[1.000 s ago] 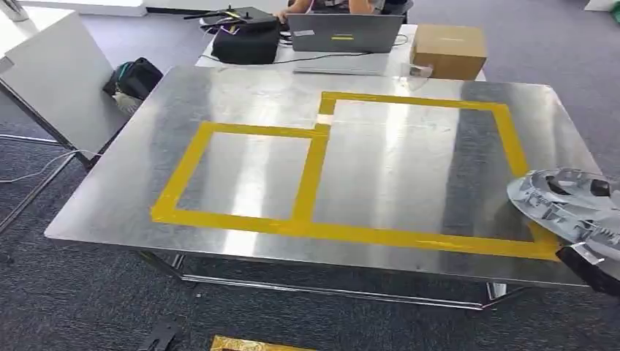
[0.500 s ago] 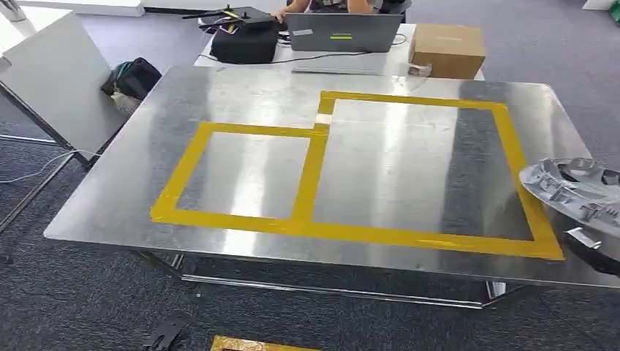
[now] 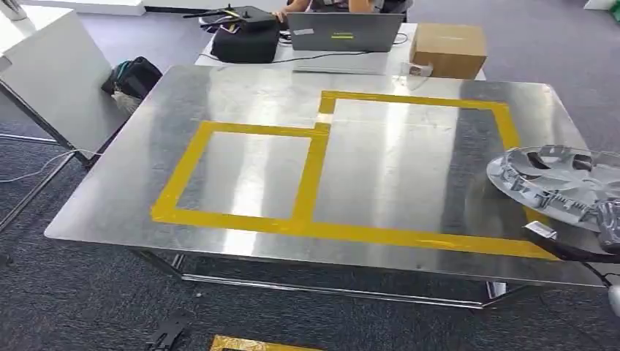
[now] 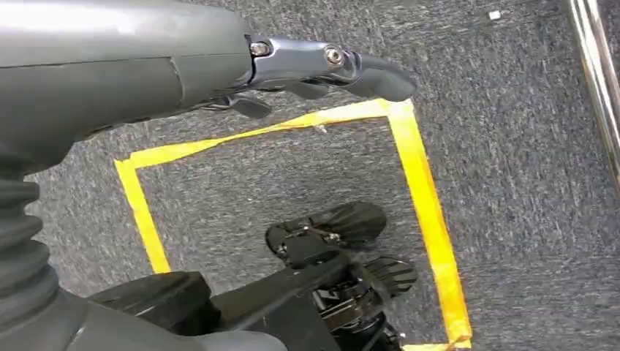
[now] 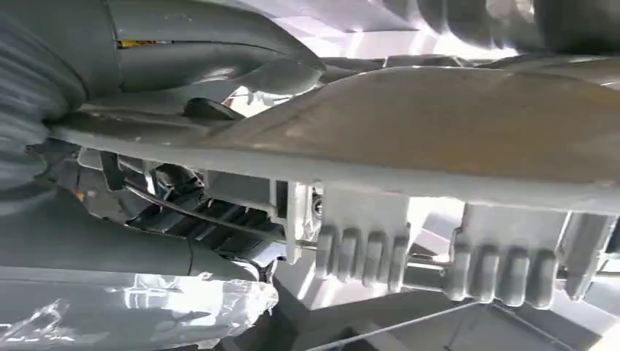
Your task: Take the parts from the cabinet and place them on the table.
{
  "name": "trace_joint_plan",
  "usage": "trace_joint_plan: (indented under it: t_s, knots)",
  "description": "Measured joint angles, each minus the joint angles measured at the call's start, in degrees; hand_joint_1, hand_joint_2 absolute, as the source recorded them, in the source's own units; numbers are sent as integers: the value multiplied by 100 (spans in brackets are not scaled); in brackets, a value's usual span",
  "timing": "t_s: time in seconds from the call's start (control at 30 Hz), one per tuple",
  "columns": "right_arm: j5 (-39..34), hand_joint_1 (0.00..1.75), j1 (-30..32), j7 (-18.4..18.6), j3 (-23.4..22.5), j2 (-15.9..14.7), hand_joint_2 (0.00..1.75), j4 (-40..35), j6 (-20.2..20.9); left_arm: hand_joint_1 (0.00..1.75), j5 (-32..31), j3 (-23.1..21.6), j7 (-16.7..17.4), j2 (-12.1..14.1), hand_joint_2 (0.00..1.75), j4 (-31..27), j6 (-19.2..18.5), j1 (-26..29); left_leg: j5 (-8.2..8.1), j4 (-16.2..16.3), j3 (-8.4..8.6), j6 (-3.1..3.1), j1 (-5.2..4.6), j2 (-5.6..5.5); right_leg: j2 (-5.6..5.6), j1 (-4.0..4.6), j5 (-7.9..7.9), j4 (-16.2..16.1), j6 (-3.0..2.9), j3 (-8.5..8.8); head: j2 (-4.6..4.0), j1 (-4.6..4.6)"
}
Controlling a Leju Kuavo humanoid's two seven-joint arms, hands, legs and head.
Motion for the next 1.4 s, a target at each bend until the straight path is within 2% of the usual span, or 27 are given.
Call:
trace_joint_plan:
  t_s: [0.07, 0.17, 0.3, 0.43, 0.53, 0.63, 0.67, 0.83, 1.03, 1.2, 1.3, 1.4]
  knots:
    - [-11, 175, -24, -13, 46, -15, 175, 24, 7, 0, 0, -4, 0, 0, 175, -2, 0, 0, 0, 0, -3, 0, 0, 0, 1, 0, 0, 0, 0, -2, 0, 2]
    - [-72, 175, -100, -245, 199, -33, 175, 48, 120, 0, -15, -35, 18, 0, 175, -2, -24, -1, 0, 0, -5, 0, -1, 3, 5, 0, 1, 0, 0, -3, 0, 2]
    - [-231, 175, -285, -631, 781, -28, 175, 107, 195, 0, -74, -135, 48, -4, 175, -2, -72, -32, 1, 0, -4, -1, 0, 6, 8, 0, 4, 0, -1, -5, 0, -2]
    - [-358, 175, -495, -841, 1459, 7, 175, 151, 125, 0, -122, -260, 101, -18, 175, -2, -129, -84, 6, 0, -4, 4, 0, 6, 7, 1, 6, 0, -1, -6, 0, 0]
    - [-504, 175, -632, -1002, 1922, 39, 175, 179, -63, 0, -140, -361, 103, -35, 175, -2, -144, -121, 10, 0, -4, -1, 2, 5, 5, 2, 6, 1, -1, -6, 0, 2]
    - [-761, 175, -632, -1379, 2346, 166, 175, 179, -606, 0, -186, -476, 96, -46, 175, -2, -131, -136, 10, 0, -5, -2, 5, 3, 3, 5, 6, 1, -2, -5, 0, 2]
    - [-763, 175, -620, -1405, 2486, 218, 175, 179, -723, 0, -190, -520, 96, -48, 175, -2, -131, -139, 9, 0, -5, -2, 5, 4, 5, 5, 6, 1, -2, -6, 0, -2]
    - [-785, 175, -626, -1438, 3073, 413, 175, 157, -791, 0, -192, -662, 96, -68, 175, -2, -149, -167, 9, 0, -11, -2, 4, 0, -2, 5, 4, 1, -4, -8, 0, 0]
    - [-933, 175, -677, -1449, 3513, 551, 175, 118, -767, 0, -184, -769, 98, -74, 175, -2, -166, -186, 9, 0, -11, -2, 3, 1, -2, 4, 5, 0, -5, -8, 0, 0]
    - [-1137, 175, -645, -1088, 3569, 560, 175, 146, -308, 0, -57, -800, 98, -72, 175, -2, -164, -183, 10, 0, -10, -2, 0, 1, -2, 1, 5, -1, -4, -8, 0, 2]
    - [-1340, 175, -628, -710, 3420, 560, 175, 225, 9, 0, 66, -793, 72, -63, 175, -2, -140, -155, 10, 0, -11, -2, -2, 1, -3, -1, 6, -1, -4, -8, 0, 0]
    - [-1340, 175, -621, -507, 3232, 560, 175, 247, 98, 0, 127, -789, 15, -48, 175, -2, -138, -115, 10, 0, -11, -1, -3, 0, -6, -2, 6, -2, -4, -8, 0, 2]
